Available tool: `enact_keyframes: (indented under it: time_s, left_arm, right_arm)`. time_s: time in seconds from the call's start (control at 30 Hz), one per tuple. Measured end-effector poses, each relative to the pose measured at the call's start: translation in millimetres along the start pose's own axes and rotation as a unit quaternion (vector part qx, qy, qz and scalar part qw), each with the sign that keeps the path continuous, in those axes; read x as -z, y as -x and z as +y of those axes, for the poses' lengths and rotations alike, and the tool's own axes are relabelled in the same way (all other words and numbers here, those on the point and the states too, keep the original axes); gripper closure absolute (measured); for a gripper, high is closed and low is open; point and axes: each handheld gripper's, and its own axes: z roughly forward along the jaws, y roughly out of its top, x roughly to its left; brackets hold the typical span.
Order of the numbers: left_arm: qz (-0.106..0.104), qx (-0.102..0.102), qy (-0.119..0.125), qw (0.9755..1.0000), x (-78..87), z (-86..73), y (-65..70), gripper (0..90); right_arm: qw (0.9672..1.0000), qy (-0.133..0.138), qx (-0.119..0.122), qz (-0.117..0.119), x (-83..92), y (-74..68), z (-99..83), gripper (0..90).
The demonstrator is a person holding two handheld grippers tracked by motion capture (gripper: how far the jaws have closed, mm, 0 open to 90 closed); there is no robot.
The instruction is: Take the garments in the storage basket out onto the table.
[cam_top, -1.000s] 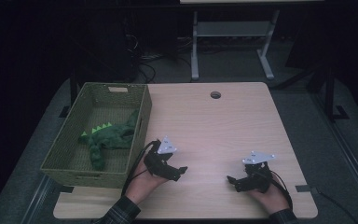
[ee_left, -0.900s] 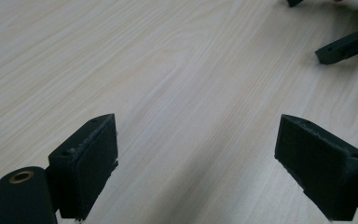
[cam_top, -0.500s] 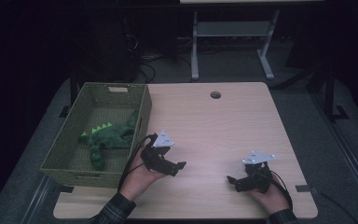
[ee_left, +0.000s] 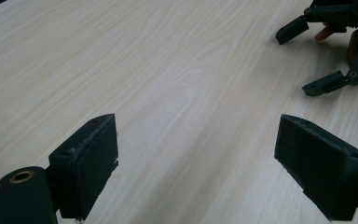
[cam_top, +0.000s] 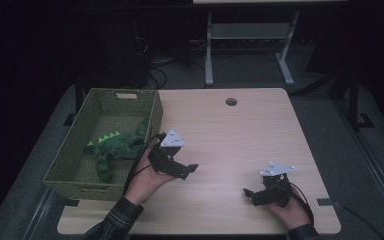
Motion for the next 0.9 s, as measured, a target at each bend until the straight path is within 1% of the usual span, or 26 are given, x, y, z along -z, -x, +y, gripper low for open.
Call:
enact_keyframes:
  time_s: [0.03,0.07,0.3,0.4,0.5,0.57,0.63,0.73,0.83,0.9]
  left_arm:
    - [0.000,0.001,0.000,1.0000,0.5,1.0,-0.4,12.8]
    - [-0.001,-0.004,-0.001,1.0000,1.2,3.4,-2.2,12.8]
    - [-0.005,-0.009,-0.006,0.9999,4.1,9.8,-7.4,12.8]
    - [-0.008,-0.009,-0.009,0.9999,5.4,11.8,-13.8,12.9]
    - [-0.010,-0.010,-0.010,0.9998,5.8,13.2,-17.0,13.0]
    - [-0.014,-0.013,-0.020,0.9996,7.1,15.2,-22.2,13.0]
    - [-0.014,-0.011,-0.021,0.9996,7.5,15.7,-24.0,13.0]
    - [-0.015,-0.015,-0.027,0.9994,9.6,17.9,-30.3,13.0]
    - [-0.016,-0.014,-0.029,0.9994,10.1,18.3,-33.0,13.0]
    - [-0.018,-0.015,-0.033,0.9992,11.9,19.4,-37.2,13.0]
  right_arm:
    - [1.0000,0.000,0.000,0.000,0.0,0.0,0.0,1.2]
    - [1.0000,0.000,0.001,0.000,0.0,0.1,0.0,1.2]
    - [1.0000,0.000,0.000,0.000,0.0,0.0,0.0,1.2]
    - [1.0000,0.000,0.000,0.000,0.0,-0.1,0.0,1.2]
    - [1.0000,0.000,0.000,0.000,0.0,0.0,0.0,1.2]
    - [1.0000,0.000,0.000,0.000,0.0,0.0,0.0,1.2]
    - [1.0000,0.000,0.000,0.000,0.0,-0.1,0.0,1.2]
    - [1.0000,0.000,0.000,0.000,0.0,0.1,0.0,1.2]
    - [1.0000,0.000,0.000,0.000,0.0,0.0,0.1,1.2]
    - [1.0000,0.000,0.000,0.000,0.0,0.0,0.0,1.2]
